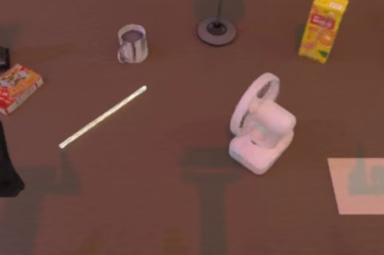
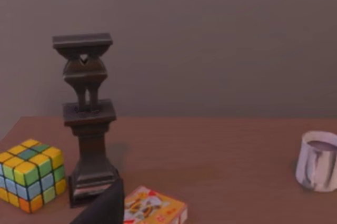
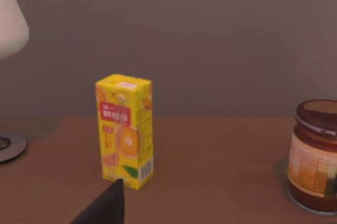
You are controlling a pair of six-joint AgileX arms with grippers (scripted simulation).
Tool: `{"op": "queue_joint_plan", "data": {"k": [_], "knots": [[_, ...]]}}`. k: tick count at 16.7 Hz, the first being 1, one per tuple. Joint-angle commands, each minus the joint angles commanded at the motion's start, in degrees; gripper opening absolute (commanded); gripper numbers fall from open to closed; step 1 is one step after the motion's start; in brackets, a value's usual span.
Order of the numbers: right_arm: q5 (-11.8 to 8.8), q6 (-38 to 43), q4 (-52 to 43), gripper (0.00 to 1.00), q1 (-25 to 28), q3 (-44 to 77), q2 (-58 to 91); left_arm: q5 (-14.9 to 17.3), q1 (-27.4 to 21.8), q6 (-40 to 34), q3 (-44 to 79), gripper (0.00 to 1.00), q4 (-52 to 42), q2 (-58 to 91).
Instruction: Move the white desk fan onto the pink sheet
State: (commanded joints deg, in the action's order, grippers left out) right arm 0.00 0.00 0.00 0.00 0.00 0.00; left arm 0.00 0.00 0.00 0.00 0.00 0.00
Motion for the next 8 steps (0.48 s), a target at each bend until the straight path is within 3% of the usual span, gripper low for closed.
{"op": "queue_joint_plan", "data": {"k": [4, 8], "knots": [[0.16, 0.60, -1.28, 1.00, 0.34, 1.39, 1.61, 0.00, 0.00, 0.00, 0.00, 1.00, 0.00, 0.00], [1.28, 4.35, -8.72, 1.00, 2.16, 9.57, 11.14, 0.00, 0.00, 0.00, 0.00, 1.00, 0.00, 0.00]]}}
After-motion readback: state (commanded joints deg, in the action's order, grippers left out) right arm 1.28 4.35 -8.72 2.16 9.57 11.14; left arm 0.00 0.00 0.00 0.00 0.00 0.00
